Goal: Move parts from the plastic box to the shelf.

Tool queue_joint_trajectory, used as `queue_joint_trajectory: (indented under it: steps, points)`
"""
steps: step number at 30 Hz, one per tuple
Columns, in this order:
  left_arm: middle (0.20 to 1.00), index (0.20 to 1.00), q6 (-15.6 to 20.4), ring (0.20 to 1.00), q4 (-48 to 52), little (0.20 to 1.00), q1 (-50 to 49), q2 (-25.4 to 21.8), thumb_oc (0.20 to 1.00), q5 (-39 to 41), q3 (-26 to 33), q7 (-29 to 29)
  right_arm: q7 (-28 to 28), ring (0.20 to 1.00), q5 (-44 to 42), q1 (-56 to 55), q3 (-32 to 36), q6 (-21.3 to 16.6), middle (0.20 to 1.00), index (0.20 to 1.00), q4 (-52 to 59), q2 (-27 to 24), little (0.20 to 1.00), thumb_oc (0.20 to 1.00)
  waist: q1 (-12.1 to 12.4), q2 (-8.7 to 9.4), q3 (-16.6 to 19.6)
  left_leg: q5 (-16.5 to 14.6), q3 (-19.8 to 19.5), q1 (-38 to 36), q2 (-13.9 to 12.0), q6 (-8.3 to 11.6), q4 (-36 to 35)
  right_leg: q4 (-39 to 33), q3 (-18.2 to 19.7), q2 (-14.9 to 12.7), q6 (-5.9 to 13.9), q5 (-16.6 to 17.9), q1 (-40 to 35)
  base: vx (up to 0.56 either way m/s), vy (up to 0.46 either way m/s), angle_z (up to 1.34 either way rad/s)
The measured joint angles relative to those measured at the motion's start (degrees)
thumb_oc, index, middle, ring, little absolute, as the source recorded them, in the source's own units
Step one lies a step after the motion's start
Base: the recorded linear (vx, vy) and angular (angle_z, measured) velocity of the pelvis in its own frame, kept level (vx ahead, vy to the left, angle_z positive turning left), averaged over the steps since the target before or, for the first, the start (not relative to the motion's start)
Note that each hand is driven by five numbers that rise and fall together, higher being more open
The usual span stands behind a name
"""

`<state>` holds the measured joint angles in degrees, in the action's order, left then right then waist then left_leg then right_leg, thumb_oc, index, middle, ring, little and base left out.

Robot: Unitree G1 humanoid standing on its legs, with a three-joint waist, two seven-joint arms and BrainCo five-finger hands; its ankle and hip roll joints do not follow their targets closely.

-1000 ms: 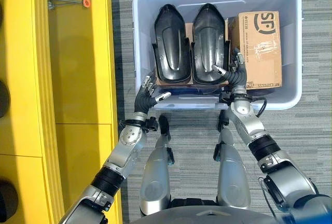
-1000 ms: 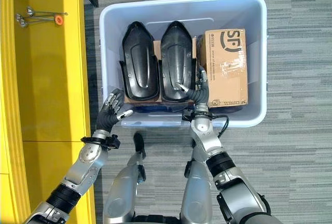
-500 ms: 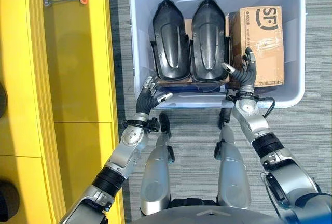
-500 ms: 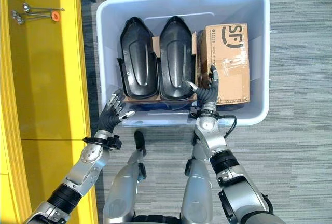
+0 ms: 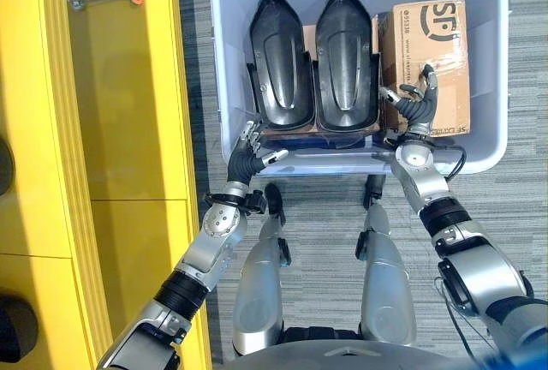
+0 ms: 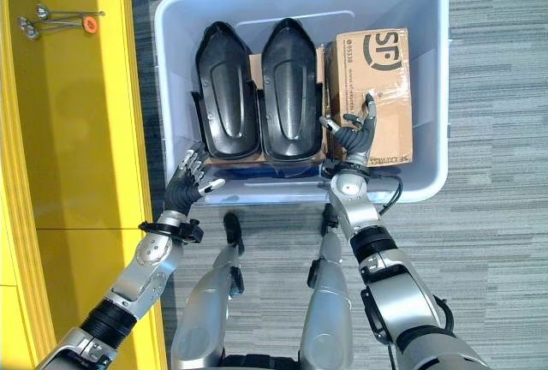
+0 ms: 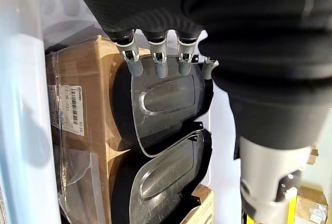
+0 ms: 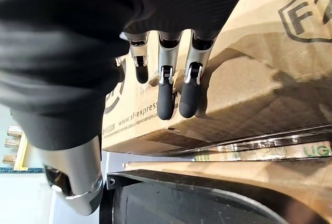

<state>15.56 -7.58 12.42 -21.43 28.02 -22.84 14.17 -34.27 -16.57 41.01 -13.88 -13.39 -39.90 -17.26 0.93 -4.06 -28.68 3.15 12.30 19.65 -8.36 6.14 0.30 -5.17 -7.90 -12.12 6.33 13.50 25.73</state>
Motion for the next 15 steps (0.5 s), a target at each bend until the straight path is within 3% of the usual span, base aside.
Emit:
queue_joint_trajectory:
  steps: [5,15]
  points:
    - [1.0,1.0,0.06,1.0,0.0,1.0,0.14,0.2,1.0,0.0,-0.15,0.13,0.08,1.0,0.07,-0.32,-0.95,-0.06,1.0,1.0,1.45,-0.96,1.0,1.0,-0.01,0.0,0.0,0.23,-0.16,0.76,0.0,-0.01,0.0,0.04,-0.03,0.0,-0.08,0.15,0.66,0.0,0.0,0.0]
    - [1.0,1.0,0.1,1.0,0.01,1.0,0.3,0.78,1.0,-0.48,0.37,2.18,0.19,1.0,7.13,-10.25,-2.06,0.68,1.0,1.0,21.69,-1.77,1.0,1.0,-0.63,0.12,-0.07,0.43,-0.3,1.49,-0.03,-0.02,0.0,0.25,-0.09,0.02,-0.15,0.24,1.33,0.0,0.0,0.0]
